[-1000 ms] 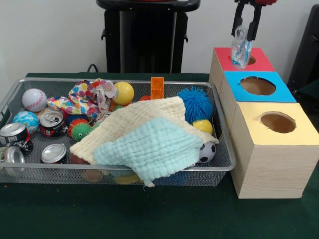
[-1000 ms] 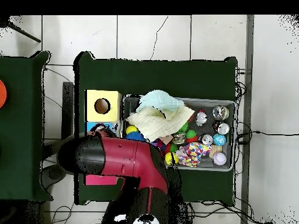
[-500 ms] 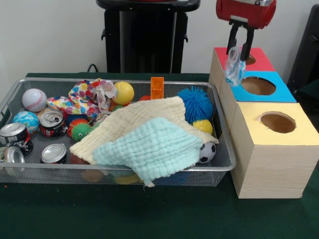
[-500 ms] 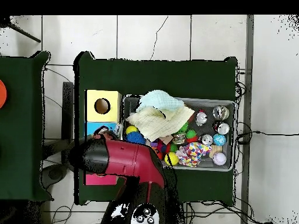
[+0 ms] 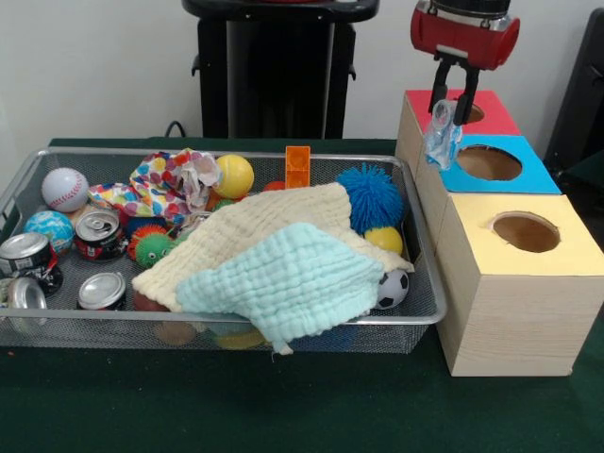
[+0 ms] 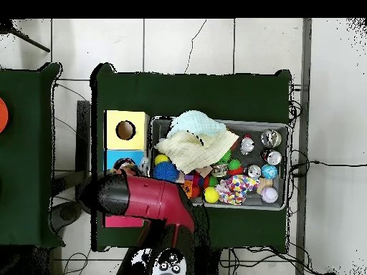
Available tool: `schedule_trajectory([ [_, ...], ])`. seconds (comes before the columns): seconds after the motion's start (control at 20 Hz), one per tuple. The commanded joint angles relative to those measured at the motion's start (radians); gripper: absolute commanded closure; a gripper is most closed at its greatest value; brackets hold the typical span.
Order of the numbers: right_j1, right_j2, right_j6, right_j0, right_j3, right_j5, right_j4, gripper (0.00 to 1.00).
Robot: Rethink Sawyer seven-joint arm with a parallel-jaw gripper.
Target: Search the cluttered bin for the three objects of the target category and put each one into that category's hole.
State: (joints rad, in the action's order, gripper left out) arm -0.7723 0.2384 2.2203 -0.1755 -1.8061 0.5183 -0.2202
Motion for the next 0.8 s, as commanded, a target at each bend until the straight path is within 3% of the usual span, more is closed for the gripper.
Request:
schedule_trajectory([
  [0.05, 0.036, 0.056, 0.330, -0.080, -0.008, 0.166, -0.046, 1.00],
  [0.25, 0.049, 0.150, 0.330, -0.133, 0.051, 0.224, -0.012, 1.00],
  [0.45, 0.060, 0.120, 0.351, -0.160, 0.001, 0.149, -0.073, 1.00],
  [0.6, 0.085, 0.045, 0.344, -0.135, -0.068, 0.027, -0.147, 1.00],
  [0.8, 0.113, 0.020, 0.323, -0.130, -0.088, -0.034, -0.189, 1.00],
])
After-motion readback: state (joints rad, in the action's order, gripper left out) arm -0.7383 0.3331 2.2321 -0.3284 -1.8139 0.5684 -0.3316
